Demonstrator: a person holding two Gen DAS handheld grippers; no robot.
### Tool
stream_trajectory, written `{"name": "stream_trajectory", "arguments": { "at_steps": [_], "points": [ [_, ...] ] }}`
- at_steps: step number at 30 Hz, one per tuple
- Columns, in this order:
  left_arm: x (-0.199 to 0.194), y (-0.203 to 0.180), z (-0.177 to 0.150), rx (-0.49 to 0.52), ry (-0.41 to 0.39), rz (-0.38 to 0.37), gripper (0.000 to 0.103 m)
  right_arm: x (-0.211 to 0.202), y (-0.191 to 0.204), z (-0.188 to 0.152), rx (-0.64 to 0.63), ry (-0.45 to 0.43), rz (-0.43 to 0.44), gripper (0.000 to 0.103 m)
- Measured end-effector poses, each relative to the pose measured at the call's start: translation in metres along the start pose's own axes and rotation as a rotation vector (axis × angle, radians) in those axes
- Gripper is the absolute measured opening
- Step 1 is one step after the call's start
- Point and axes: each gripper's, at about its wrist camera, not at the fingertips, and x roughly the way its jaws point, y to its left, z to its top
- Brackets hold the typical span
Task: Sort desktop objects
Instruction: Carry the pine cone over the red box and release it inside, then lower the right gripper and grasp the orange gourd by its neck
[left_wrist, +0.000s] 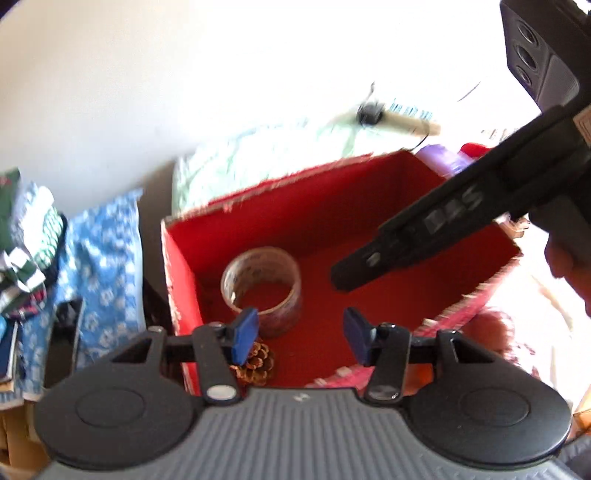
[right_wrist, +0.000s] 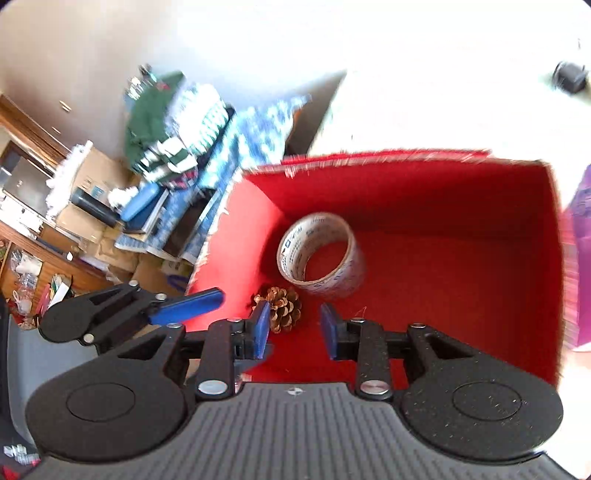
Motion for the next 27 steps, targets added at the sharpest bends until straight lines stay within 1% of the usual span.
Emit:
{"name": "stream_trajectory", "arguments": {
  "at_steps": [2, 3, 4, 6, 8, 9, 12, 14, 19, 20, 22, 24, 27],
  "points": [
    [-0.018, -0.012, -0.012, 0.006, -0.035, -0.018, 0.060, -0.028, -0.005, -0.014, -0.026, -0.055, 0.006, 0.035],
    [-0.025, -0.017, -0.016, 0.006, -0.048, -0.031, 0.061, -0.040, -0.008, -0.021, -0.037, -0.079, 0.009, 0.037],
    [-0.026, -0.024, -0.020, 0.006, -0.053, -0.046, 0.062, -0.050, -0.011, -0.028, -0.044, -0.093, 0.015, 0.039],
    [-0.028, -0.038, -0.033, 0.002, -0.039, -0.087, 0.064, -0.059, -0.014, -0.040, -0.041, -0.095, 0.023, 0.045],
    [-0.025, -0.049, -0.045, -0.004, -0.009, -0.125, 0.068, -0.067, -0.017, -0.053, -0.036, -0.095, 0.029, 0.046],
    [-0.020, -0.055, -0.050, -0.013, 0.011, -0.138, 0.070, -0.066, -0.020, -0.060, -0.028, -0.076, 0.027, 0.046],
    [-0.001, -0.073, -0.065, -0.065, 0.079, -0.182, 0.068, -0.057, -0.030, -0.076, -0.003, -0.018, -0.005, 0.046],
    [0.012, -0.080, -0.071, -0.109, 0.110, -0.209, 0.068, -0.049, -0.038, -0.085, 0.025, 0.016, -0.026, 0.046],
    [0.040, -0.093, -0.085, -0.147, 0.189, -0.172, 0.069, -0.035, -0.052, -0.098, 0.083, 0.057, -0.061, 0.046],
    [0.046, -0.096, -0.087, -0.152, 0.202, -0.174, 0.070, -0.033, -0.053, -0.100, 0.084, 0.062, -0.071, 0.046],
    [0.047, -0.100, -0.089, -0.167, 0.219, -0.190, 0.079, -0.029, -0.054, -0.104, 0.078, 0.074, -0.092, 0.046],
    [0.047, -0.104, -0.092, -0.188, 0.223, -0.206, 0.097, -0.026, -0.056, -0.108, 0.076, 0.086, -0.100, 0.047],
    [0.050, -0.109, -0.092, -0.210, 0.213, -0.186, 0.099, -0.024, -0.063, -0.114, 0.097, 0.097, -0.095, 0.047]
  ]
}}
